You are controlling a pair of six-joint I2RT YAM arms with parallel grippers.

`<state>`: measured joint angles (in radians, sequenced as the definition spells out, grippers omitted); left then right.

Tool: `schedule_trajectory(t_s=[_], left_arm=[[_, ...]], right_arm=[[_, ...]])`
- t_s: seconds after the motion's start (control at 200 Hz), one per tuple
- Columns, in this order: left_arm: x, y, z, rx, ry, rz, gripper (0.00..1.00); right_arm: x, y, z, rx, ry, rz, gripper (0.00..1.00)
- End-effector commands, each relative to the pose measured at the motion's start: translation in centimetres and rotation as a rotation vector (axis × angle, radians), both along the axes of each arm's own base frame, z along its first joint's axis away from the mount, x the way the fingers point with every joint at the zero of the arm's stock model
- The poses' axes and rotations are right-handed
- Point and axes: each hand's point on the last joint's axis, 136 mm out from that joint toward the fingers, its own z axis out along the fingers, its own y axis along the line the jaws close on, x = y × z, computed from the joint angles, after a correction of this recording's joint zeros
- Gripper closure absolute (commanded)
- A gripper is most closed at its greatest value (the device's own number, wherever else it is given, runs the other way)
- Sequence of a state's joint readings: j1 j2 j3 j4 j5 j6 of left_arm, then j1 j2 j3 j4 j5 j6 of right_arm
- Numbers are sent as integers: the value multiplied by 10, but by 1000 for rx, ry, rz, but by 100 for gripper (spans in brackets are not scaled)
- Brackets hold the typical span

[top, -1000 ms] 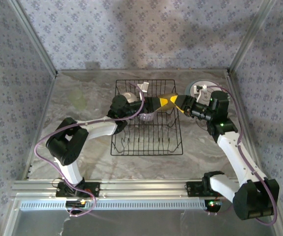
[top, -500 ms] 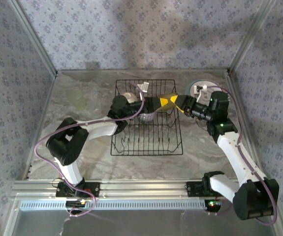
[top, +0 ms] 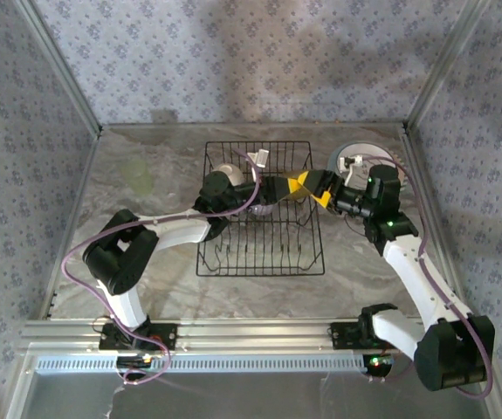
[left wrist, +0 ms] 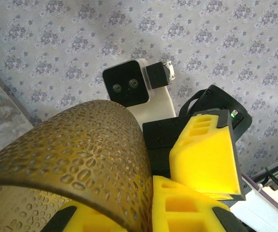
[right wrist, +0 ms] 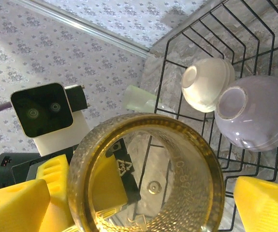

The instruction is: Unload the mixed dishes from the dish rack

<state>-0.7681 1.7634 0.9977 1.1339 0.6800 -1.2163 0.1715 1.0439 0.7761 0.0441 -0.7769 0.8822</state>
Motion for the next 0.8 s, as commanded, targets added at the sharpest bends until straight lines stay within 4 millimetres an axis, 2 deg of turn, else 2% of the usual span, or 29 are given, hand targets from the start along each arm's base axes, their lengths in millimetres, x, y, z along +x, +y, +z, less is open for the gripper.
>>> schedule_trajectory(t_s=[0.0,0.29,0.795], left_arm=[[-8,0,13,-29,-55,-5,100],[-7,0,10,-17,-55,-1,100],[-5,4,12,25,-67,27,100]], right_arm=[[-6,5,-2,-3,-1,38,0],[-7,3,-2,-20,-4,25,0],[-13,-13,-5,-156,-37,-58,0]])
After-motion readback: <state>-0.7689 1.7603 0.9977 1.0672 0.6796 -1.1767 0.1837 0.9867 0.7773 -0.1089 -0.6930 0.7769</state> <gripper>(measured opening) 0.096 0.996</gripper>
